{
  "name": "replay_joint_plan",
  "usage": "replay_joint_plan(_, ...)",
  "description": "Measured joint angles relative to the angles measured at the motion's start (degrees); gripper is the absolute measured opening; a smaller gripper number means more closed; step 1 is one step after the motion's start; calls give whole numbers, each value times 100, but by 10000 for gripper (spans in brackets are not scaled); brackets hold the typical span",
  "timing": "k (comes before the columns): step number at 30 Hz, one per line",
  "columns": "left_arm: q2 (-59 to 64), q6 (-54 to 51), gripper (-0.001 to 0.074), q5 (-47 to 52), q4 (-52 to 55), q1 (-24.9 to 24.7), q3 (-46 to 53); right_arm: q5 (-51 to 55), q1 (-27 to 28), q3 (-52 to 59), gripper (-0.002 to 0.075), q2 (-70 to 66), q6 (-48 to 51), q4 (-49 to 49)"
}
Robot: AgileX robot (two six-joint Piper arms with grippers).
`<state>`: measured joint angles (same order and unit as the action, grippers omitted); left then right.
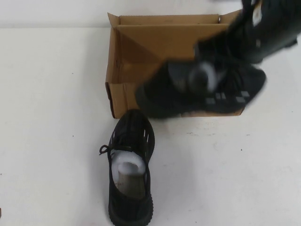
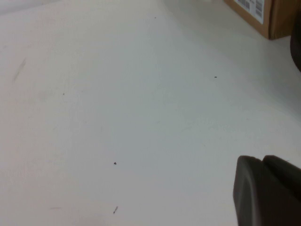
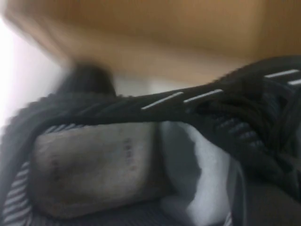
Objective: Put shoes into padded shoe box
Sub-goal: Place the shoe in the shoe box
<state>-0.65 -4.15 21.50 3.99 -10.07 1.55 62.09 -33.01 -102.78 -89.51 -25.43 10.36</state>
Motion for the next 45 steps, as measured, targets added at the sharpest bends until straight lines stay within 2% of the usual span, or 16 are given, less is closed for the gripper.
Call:
replay_joint_plan(11, 0, 0, -5, 0, 0, 0, 0, -121, 76, -2056, -6, -1391, -301, 611)
replay_joint_plan(19, 0, 0, -4, 0, 0, 0, 0, -398, 356, -2966, -5, -2489, -692, 597)
replay_joint_plan(31, 0, 0, -5, 0, 0, 0, 0, -1192, 492, -3053, -6, -3095, -711, 501)
replay_joint_plan(45, 0, 0, -5, 0, 0, 0, 0, -1620, 528, -3053, -5, -3436, 35, 341)
